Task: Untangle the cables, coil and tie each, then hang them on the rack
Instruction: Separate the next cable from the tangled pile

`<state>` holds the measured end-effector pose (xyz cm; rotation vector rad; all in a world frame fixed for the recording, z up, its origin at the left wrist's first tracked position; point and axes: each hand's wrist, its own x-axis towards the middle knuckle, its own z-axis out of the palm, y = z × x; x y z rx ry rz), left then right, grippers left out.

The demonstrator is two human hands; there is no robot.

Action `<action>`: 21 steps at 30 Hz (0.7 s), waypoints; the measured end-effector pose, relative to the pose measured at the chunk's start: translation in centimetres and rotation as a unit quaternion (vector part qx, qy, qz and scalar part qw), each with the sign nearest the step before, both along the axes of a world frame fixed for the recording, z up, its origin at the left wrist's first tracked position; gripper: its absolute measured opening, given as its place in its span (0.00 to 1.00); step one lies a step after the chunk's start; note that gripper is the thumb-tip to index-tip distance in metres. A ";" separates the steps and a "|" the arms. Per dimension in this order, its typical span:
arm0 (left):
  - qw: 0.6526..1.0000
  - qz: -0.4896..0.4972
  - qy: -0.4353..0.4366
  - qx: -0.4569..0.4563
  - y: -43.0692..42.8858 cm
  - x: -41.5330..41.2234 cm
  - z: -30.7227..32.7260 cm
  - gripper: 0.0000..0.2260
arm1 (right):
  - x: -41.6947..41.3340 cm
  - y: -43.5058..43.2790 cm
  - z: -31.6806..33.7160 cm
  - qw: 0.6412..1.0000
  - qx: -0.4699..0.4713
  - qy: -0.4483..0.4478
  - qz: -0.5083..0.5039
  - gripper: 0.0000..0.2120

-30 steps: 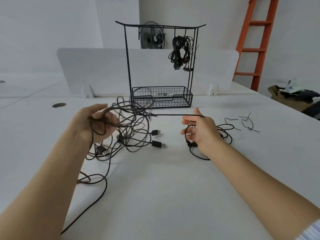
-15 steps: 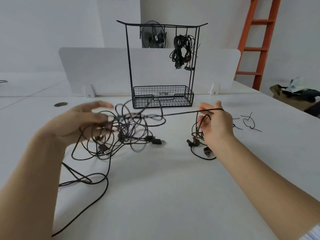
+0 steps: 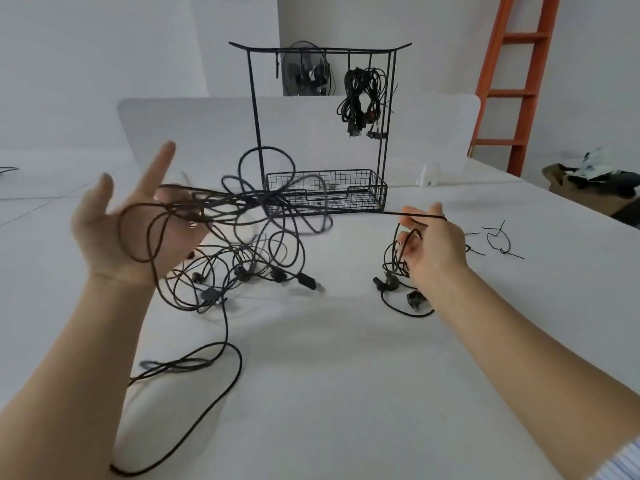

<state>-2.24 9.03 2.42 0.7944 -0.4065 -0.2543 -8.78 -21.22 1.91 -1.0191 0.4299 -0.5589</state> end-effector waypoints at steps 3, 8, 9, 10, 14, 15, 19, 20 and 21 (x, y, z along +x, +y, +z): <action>0.997 -0.037 -0.034 0.059 0.6 -0.2 1.0 0.18 | 0.1 0.2 0.0 1.000 -0.001 0.000 0.001 0.20; 0.876 0.166 0.006 0.454 -1.6 0.8 0.7 0.06 | 0.0 -0.5 0.4 0.998 0.055 -0.032 -0.004 0.16; 0.838 0.246 0.026 0.486 -2.3 0.6 0.6 0.03 | 0.0 -0.3 0.4 0.998 0.061 -0.032 0.009 0.16; 0.779 0.325 0.017 0.536 -2.9 0.5 0.3 0.05 | 0.0 0.0 0.4 0.997 0.062 -0.032 0.023 0.16; 0.464 0.509 -0.126 0.714 -3.7 -0.2 -0.4 0.14 | 0.1 0.3 0.2 0.996 0.057 -0.036 0.052 0.20; 0.456 0.521 -0.161 0.703 -3.7 -0.3 -0.2 0.13 | 0.1 0.0 0.2 0.996 0.060 -0.039 0.048 0.20; 0.708 0.200 -0.198 0.648 -4.2 -0.6 0.2 0.10 | -0.1 -0.9 0.4 0.998 0.045 -0.019 0.041 0.10; 0.759 0.080 -0.181 0.620 -4.0 -1.1 0.4 0.10 | -0.2 -1.0 0.5 0.998 0.036 -0.012 0.047 0.08; 0.790 0.006 -0.174 0.587 -3.7 -1.4 0.7 0.14 | -0.2 -1.0 0.6 0.998 0.027 -0.005 0.057 0.09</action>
